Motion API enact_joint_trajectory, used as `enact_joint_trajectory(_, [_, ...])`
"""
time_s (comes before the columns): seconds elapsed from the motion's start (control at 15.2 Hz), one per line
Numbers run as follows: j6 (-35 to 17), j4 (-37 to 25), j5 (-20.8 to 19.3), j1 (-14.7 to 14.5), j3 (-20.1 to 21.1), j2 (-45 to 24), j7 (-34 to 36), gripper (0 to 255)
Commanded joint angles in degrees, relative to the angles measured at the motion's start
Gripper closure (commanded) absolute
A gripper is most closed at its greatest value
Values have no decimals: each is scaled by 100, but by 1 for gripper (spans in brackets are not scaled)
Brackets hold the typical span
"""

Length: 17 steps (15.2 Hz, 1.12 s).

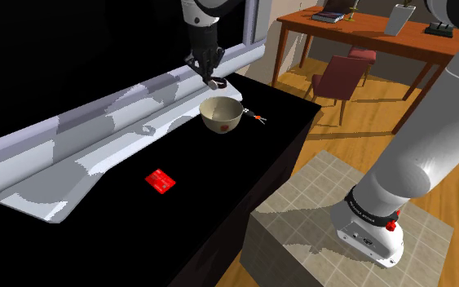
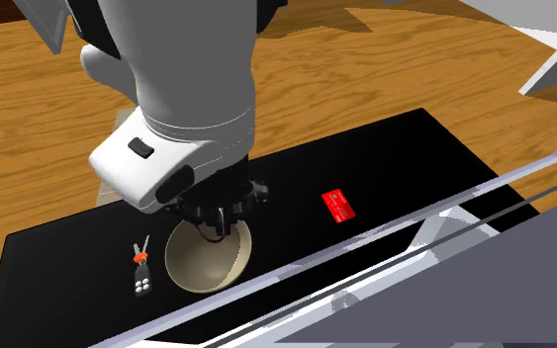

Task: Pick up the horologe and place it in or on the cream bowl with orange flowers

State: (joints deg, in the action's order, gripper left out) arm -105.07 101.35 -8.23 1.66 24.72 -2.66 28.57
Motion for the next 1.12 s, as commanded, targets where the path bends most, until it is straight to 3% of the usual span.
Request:
enact_joint_trajectory(0.0, [-18, 52, 49, 159, -138, 80, -316, 255])
enact_joint_trajectory(1.06, [-1192, 1046, -108, 155, -150, -132, -110, 255])
